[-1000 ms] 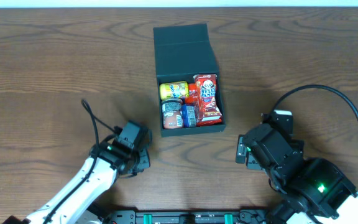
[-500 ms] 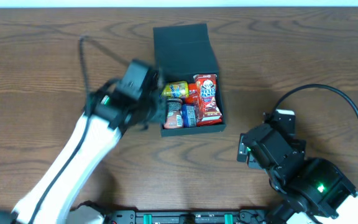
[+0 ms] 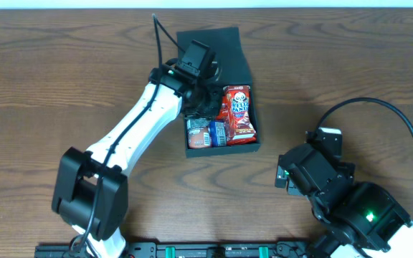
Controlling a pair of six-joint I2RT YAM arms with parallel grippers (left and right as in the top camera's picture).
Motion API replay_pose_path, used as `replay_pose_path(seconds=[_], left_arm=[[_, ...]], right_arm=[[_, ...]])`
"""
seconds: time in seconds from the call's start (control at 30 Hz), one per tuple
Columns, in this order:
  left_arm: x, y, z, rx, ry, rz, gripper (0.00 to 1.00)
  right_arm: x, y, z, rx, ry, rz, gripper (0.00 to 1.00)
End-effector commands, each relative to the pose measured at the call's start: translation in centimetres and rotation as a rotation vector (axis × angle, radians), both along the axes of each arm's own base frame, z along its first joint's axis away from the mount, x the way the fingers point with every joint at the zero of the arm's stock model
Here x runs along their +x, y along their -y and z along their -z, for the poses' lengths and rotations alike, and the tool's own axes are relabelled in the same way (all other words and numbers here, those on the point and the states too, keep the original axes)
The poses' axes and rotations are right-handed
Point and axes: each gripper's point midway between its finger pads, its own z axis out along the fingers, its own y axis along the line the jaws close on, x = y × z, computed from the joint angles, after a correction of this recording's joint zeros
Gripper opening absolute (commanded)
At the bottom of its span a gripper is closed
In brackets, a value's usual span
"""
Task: Pack container
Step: 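Lift the candy bar and carry it into the black box, then open the left gripper and raise it out of the box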
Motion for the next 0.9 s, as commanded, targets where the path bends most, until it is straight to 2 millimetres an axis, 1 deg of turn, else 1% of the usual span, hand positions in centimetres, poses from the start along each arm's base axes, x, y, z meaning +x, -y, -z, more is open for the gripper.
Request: replay_pose_path(seconds=[0.0, 0.13, 0.23, 0.37, 0.4, 0.47, 0.53, 0.57, 0.63, 0.7, 0.73, 0.8, 0.87], left_arm=[[0.8, 1.5, 0.0, -0.038, -0.006, -0.029, 0.06], [1.5, 1.9, 1.1, -0.050, -0.017, -0.065, 0.06], [1.5, 1.9, 2.2, -0.037, -0.041, -0.072, 0.06], [1.7, 1.7, 3.3, -0.014, -0.052, -0.082, 0.06], [1.7, 1.6, 3.3, -0.009, -0.050, -0.084, 0.09], [1.8, 1.6, 3.4, -0.006, -0.047, -0.085, 0.24], [1.8, 1.6, 3.3, -0.007, -0.045, -0.085, 0.33], [1.8, 1.6, 3.3, -0.007, -0.046, -0.085, 0.37], [1.8, 1.6, 3.3, -0.006, -0.048, -0.085, 0.38], [1.8, 1.6, 3.1, -0.010, -0.044, -0.085, 0.38], [1.8, 1.6, 2.6, -0.016, -0.035, -0.084, 0.39], [1.8, 1.6, 0.8, -0.030, -0.010, -0.084, 0.41], [1.9, 1.4, -1.5, -0.044, 0.030, -0.078, 0.44]], right_arm=[[0.1, 0.2, -0.2, 0.000, 0.017, 0.023, 0.99], [0.1, 0.2, -0.2, 0.000, 0.017, 0.023, 0.99], [0.0, 0.3, -0.1, -0.003, 0.014, 0.023, 0.99], [-0.1, 0.3, -0.1, -0.006, 0.010, 0.023, 0.99], [-0.1, 0.4, -0.1, -0.007, 0.009, 0.023, 0.99], [-0.1, 0.4, -0.1, -0.008, 0.008, 0.023, 0.99], [-0.1, 0.4, -0.1, -0.008, 0.008, 0.023, 0.99], [-0.1, 0.4, -0.1, -0.007, 0.008, 0.023, 0.99], [-0.1, 0.4, -0.1, -0.008, 0.008, 0.023, 0.99], [-0.1, 0.4, -0.1, -0.008, 0.008, 0.023, 0.99], [-0.1, 0.4, -0.1, -0.008, 0.007, 0.023, 0.99], [-0.1, 0.4, 0.0, -0.009, 0.006, 0.023, 0.99], [-0.1, 0.4, 0.0, -0.009, 0.006, 0.023, 0.99]])
